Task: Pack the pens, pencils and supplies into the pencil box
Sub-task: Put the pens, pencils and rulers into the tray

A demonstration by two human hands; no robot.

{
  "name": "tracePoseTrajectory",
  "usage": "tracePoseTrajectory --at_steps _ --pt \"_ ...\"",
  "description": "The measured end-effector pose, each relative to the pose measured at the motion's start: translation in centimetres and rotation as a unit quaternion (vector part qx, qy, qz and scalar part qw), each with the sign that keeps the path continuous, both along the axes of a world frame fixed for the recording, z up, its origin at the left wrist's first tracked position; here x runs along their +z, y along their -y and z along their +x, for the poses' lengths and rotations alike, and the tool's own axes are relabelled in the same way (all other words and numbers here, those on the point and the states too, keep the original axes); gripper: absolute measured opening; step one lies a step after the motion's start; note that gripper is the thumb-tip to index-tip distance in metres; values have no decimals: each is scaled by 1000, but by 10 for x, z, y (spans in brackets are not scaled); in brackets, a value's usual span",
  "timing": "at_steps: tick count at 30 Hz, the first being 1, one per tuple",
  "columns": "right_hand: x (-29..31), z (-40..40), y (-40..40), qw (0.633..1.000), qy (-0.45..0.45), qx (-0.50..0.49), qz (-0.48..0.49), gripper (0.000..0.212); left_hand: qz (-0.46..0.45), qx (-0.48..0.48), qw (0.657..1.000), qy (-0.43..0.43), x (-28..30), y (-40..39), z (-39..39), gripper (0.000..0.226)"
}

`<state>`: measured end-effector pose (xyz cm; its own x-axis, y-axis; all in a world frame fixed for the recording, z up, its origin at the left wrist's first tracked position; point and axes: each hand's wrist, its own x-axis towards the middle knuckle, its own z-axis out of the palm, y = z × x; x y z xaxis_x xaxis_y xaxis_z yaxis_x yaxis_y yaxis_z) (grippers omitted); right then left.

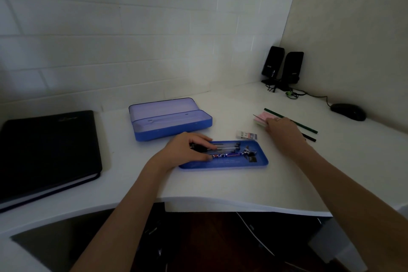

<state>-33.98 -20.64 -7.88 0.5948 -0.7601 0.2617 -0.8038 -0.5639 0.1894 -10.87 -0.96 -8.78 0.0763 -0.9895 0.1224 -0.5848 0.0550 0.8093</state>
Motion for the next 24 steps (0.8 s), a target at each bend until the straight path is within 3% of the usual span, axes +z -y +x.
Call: tracePoseTrajectory --at_steps 3,9,13,19,24 --pt "1 5 -2 998 -40 -11 -55 27 0 0 1000 -3 1 -1 0 33" --pt "21 19 -16 992 1 40 -123 28 -2 -2 1000 -5 1 0 -1 33" --pt "20 48 -31 991 -17 110 -77 26 -1 1 1000 -5 1 -1 -1 34" --pt "5 85 -20 998 -39 41 6 22 0 7 1000 -12 2 -1 -1 34" --pt "1 84 -4 991 -97 69 54 51 -2 6 1000 -12 2 -1 -1 32"
